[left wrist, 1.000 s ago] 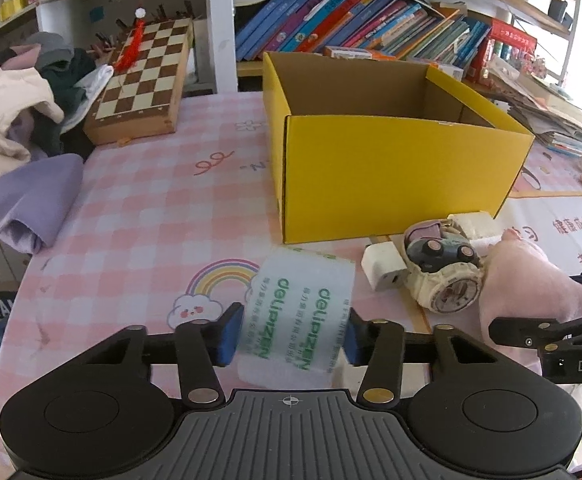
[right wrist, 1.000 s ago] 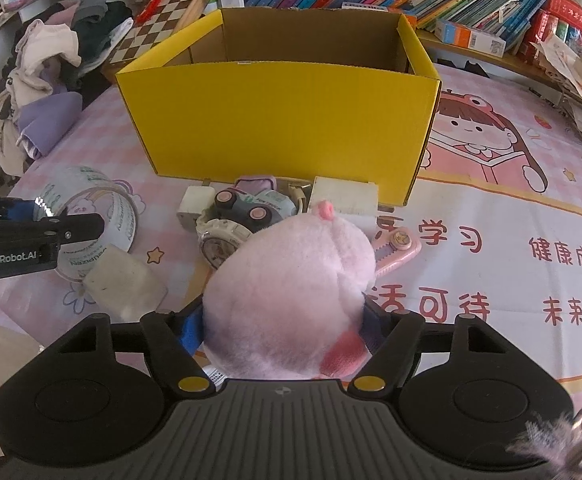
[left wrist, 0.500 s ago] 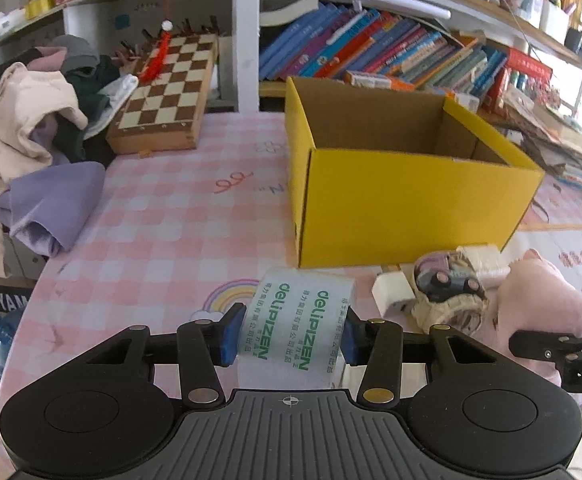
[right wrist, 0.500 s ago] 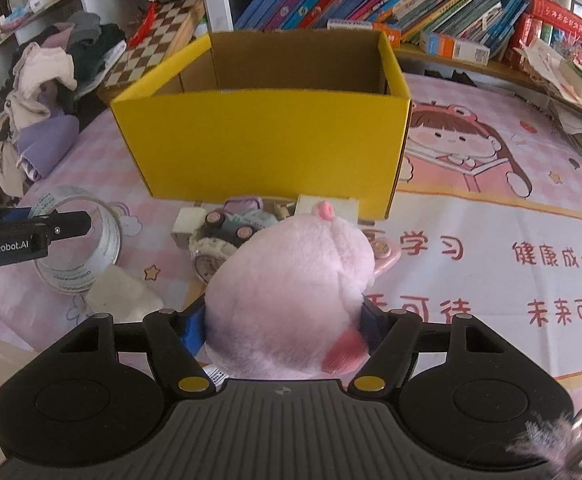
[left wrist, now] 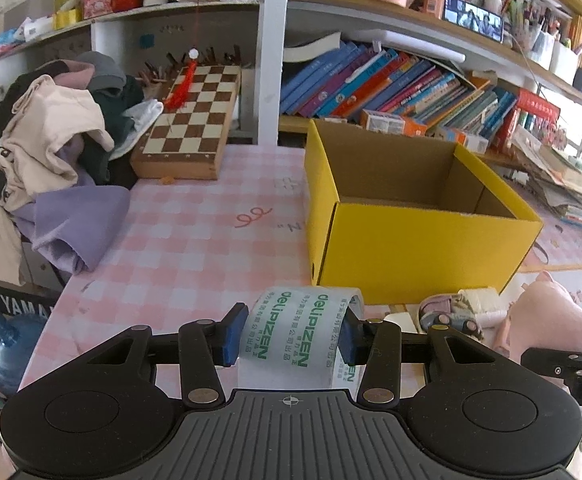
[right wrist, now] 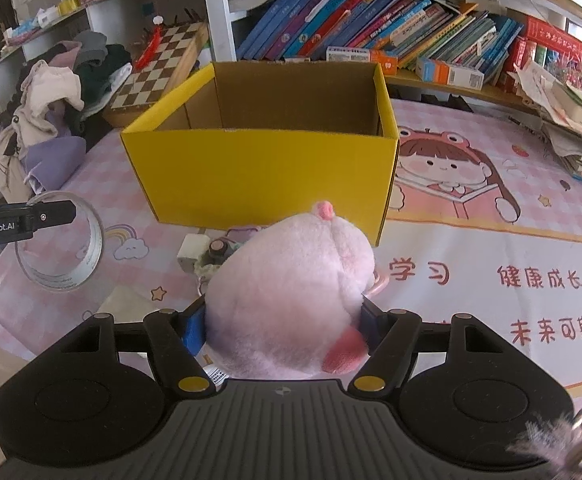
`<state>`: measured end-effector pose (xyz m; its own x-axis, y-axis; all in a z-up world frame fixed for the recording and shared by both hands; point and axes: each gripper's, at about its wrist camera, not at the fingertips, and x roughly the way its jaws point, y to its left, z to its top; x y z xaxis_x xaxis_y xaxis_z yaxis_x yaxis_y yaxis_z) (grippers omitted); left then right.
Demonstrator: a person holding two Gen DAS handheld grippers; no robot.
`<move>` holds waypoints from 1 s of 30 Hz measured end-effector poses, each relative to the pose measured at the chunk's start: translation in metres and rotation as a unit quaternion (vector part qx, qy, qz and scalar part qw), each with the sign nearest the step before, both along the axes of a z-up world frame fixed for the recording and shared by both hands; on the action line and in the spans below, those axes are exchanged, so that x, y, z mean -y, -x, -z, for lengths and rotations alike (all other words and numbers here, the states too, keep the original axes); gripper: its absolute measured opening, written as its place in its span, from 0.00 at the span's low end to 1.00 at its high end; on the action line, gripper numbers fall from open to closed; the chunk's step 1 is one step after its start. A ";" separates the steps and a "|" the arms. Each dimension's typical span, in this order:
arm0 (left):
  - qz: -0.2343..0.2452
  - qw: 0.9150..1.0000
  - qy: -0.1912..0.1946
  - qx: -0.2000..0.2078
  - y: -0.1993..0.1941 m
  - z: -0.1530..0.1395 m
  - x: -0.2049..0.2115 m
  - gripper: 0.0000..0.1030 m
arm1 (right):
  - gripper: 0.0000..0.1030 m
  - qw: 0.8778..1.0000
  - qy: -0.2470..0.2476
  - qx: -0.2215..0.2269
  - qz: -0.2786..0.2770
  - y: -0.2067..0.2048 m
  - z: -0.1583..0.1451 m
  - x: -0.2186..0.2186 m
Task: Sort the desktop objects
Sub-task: 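Carry the tape roll and pink pig up over the yellow box with both grippers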
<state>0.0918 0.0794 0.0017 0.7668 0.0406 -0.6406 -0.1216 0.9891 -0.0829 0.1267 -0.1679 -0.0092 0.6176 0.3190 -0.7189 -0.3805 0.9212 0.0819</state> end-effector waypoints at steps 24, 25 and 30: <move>0.025 0.995 0.016 0.099 -0.028 -0.067 0.016 0.42 | 0.66 0.995 -0.030 0.093 -0.035 -0.035 -0.070 -0.002; 0.027 0.995 0.015 0.100 -0.033 -0.068 0.018 0.42 | 0.66 0.994 -0.029 0.098 -0.039 -0.040 -0.073 -0.003; 0.037 0.994 0.003 0.104 -0.063 -0.074 0.031 0.42 | 0.66 0.991 -0.023 0.116 -0.057 -0.074 -0.083 -0.005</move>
